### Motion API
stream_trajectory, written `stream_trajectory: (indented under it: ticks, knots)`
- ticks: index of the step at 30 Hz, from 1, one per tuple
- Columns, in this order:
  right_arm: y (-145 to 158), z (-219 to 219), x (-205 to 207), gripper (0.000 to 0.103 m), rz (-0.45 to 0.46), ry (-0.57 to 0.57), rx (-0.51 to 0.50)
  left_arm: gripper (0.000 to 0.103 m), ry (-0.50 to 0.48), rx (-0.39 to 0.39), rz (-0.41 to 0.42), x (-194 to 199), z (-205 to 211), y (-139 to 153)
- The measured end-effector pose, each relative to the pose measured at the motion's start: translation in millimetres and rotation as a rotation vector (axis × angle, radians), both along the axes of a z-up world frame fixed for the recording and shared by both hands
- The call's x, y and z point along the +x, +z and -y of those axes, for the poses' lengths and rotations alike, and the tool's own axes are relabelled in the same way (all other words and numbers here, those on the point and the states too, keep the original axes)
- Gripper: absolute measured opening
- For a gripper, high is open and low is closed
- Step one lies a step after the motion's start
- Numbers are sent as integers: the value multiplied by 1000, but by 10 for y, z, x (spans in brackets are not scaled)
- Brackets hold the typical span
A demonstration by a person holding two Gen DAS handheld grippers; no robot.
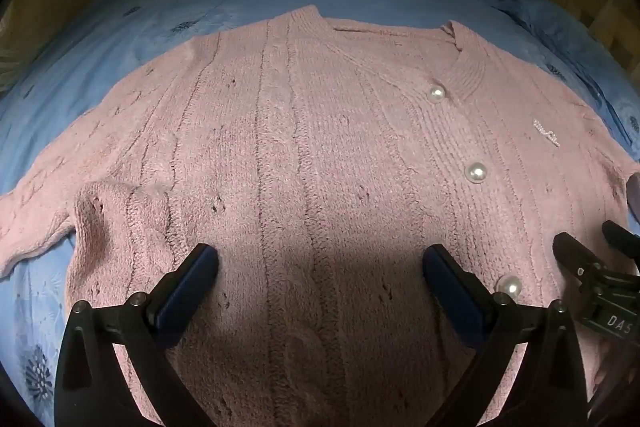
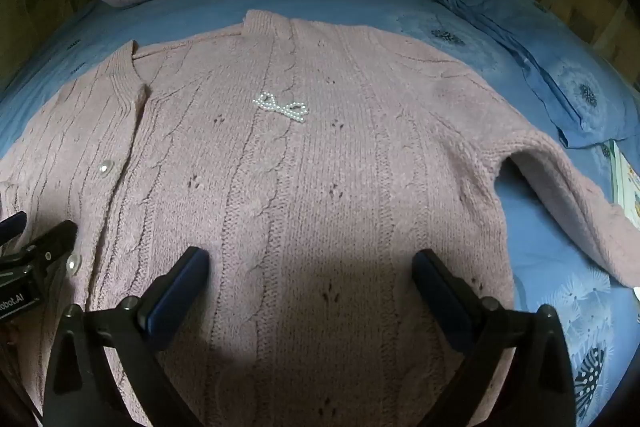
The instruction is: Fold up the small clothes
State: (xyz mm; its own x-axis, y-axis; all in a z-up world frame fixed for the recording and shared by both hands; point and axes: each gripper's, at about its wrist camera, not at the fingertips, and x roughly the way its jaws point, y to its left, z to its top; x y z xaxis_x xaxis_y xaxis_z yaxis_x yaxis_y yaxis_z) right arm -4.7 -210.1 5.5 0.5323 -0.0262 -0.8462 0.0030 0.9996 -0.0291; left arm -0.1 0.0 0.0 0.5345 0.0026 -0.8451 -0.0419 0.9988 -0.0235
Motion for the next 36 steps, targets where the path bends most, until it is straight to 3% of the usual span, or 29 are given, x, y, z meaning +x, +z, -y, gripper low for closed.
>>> stream_trajectory:
  ticks: [36]
  knots:
    - [-1, -7, 2, 103, -2, 0, -1, 100, 1, 3, -2, -1, 4, 0]
